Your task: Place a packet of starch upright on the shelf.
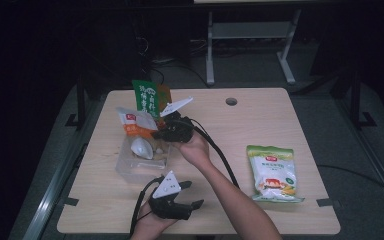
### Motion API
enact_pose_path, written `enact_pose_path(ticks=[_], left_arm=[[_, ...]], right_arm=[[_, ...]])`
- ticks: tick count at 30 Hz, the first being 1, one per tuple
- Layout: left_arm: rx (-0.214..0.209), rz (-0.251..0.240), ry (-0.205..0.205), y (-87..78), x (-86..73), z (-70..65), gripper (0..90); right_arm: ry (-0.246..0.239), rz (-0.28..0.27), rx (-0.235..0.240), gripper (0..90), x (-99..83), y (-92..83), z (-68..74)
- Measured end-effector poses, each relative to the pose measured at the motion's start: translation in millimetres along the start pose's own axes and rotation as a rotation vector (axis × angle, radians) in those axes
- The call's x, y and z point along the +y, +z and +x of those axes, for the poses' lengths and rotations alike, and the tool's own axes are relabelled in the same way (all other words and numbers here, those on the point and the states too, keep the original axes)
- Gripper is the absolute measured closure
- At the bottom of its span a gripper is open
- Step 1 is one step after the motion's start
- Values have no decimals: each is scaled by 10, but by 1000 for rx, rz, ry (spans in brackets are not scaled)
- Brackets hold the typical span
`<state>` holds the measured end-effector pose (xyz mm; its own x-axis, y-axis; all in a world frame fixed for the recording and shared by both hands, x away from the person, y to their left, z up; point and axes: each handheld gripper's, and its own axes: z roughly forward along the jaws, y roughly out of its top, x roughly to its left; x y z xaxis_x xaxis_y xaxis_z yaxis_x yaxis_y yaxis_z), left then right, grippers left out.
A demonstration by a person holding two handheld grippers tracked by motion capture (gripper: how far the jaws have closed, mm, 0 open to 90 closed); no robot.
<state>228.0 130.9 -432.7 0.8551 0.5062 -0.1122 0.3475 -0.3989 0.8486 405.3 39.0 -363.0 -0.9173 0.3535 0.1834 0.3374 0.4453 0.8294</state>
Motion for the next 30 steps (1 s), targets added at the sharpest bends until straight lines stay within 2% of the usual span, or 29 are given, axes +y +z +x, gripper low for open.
enact_pose_path(ticks=[2, 3, 4, 7, 13, 17, 25, 30], left_arm=[[0, 2, 2, 3, 1, -2, 300], [0, 2, 6, 5, 1, -2, 300], [0, 2, 5, 6, 0, -5, 300], [0, 2, 6, 7, 1, -6, 300], [-2, 3, 2, 12, 0, -4, 300], [-1, 5, 2, 9, -1, -4, 299], [0, 15, 8, 28, 2, 0, 294], [0, 17, 8, 41, 3, -1, 292]], right_arm=[[4, 16, 13, 900, -23, 14, 1], [-11, 41, 0, 900, -42, 43, 13], [-18, 34, -5, 900, -65, 55, 25], [4, 16, 12, 899, -71, 43, 6], [7, 21, 9, 889, -77, 32, -5], [28, 16, 17, 785, -81, -7, -29], [58, 4, 18, 650, -121, -249, -86], [49, 10, 15, 628, -153, -408, -81]])
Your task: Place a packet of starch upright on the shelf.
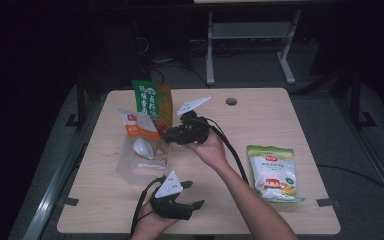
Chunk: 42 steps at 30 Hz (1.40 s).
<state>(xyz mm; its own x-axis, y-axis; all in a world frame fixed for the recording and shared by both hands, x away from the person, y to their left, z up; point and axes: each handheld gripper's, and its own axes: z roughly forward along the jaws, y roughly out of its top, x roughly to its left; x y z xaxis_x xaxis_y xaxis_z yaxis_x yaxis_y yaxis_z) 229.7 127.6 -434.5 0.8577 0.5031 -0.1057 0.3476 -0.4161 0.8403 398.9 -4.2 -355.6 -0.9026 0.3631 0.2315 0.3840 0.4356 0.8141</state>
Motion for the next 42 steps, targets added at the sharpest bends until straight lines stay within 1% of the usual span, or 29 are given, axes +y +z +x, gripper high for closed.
enact_pose_path(ticks=[2, 4, 5, 7, 11, 13, 15, 18, 19, 22, 28, 31, 35, 36, 40, 42], left_arm=[[2, 3, 4, 4, 0, 2, 291], [2, 8, 10, 8, 1, 3, 290], [1, 6, 8, 15, -1, -1, 289], [-1, 12, 17, 24, 1, 0, 287], [-6, 16, 16, 45, 4, -6, 286], [-6, 20, 24, 49, 6, -5, 285], [-8, 15, 16, 59, 6, -12, 284], [-7, 21, 19, 59, 6, -6, 284], [-7, 15, 11, 62, 6, -11, 284], [-6, 11, 13, 63, 5, -3, 283], [-3, 17, 18, 58, 6, 6, 282], [-2, 20, 18, 59, 6, 5, 282], [-1, 22, 23, 59, 8, 4, 282], [1, 22, 31, 58, 9, 9, 283], [1, 23, 28, 62, 7, 6, 282], [1, 19, 27, 64, 7, 6, 282]], right_arm=[[-4, 1, -1, 615, -18, -55, -5], [3, 6, 4, 597, -38, -105, -4], [1, 7, 3, 593, -49, -129, -10], [-4, 12, 7, 589, -72, -180, -17], [5, 12, -6, 579, -124, -279, -29], [12, 17, -10, 572, -149, -332, -40], [16, 16, -17, 570, -176, -384, -52], [26, 17, -25, 560, -215, -459, -64], [23, 17, -28, 559, -229, -484, -71], [27, 16, -40, 550, -268, -565, -86], [31, 18, -56, 543, -350, -682, -119], [51, 17, -62, 537, -395, -739, -125], [57, 13, -75, 529, -452, -810, -144], [58, 12, -77, 528, -470, -833, -151], [75, 11, -79, 515, -528, -899, -172], [76, 12, -84, 512, -556, -923, -183]])
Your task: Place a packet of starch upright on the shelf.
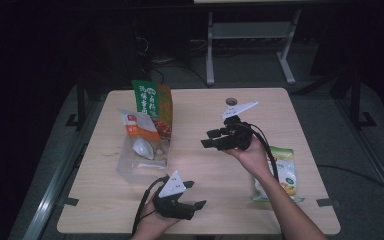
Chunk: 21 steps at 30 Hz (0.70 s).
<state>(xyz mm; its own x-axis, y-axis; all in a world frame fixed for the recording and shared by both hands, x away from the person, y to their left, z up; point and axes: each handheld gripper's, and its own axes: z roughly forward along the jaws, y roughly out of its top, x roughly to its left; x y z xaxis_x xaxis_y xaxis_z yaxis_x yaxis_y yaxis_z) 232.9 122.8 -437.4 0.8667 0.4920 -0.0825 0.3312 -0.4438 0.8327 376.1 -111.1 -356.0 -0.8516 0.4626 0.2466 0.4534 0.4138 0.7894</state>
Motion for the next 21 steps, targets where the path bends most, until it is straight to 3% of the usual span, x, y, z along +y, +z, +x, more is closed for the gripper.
enact_pose_path(ticks=[21], left_arm=[[4, 3, 0, 10, -2, 0, 277]], right_arm=[[68, 19, -36, 461, -286, -261, -125]])
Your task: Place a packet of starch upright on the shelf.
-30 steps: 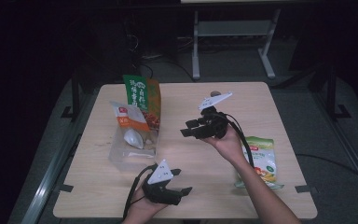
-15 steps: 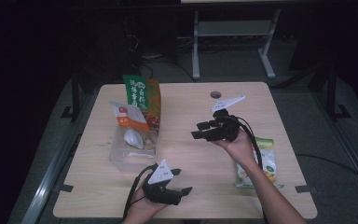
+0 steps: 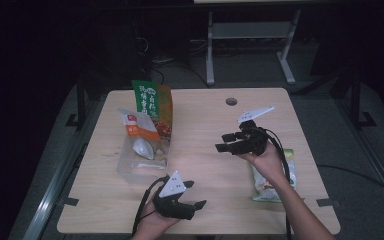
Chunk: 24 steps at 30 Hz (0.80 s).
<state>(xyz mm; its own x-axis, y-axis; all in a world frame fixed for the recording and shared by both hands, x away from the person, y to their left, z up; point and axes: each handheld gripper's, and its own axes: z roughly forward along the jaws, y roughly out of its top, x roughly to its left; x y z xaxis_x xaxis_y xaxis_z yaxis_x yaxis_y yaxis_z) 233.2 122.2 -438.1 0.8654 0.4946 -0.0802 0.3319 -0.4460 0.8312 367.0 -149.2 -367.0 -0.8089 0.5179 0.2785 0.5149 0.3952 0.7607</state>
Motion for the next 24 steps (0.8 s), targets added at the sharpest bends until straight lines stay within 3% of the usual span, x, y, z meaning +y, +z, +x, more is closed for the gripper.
enact_pose_path(ticks=[24], left_arm=[[2, 1, -1, 7, 6, -12, 276]], right_arm=[[83, 33, -86, 421, -467, -441, -255]])
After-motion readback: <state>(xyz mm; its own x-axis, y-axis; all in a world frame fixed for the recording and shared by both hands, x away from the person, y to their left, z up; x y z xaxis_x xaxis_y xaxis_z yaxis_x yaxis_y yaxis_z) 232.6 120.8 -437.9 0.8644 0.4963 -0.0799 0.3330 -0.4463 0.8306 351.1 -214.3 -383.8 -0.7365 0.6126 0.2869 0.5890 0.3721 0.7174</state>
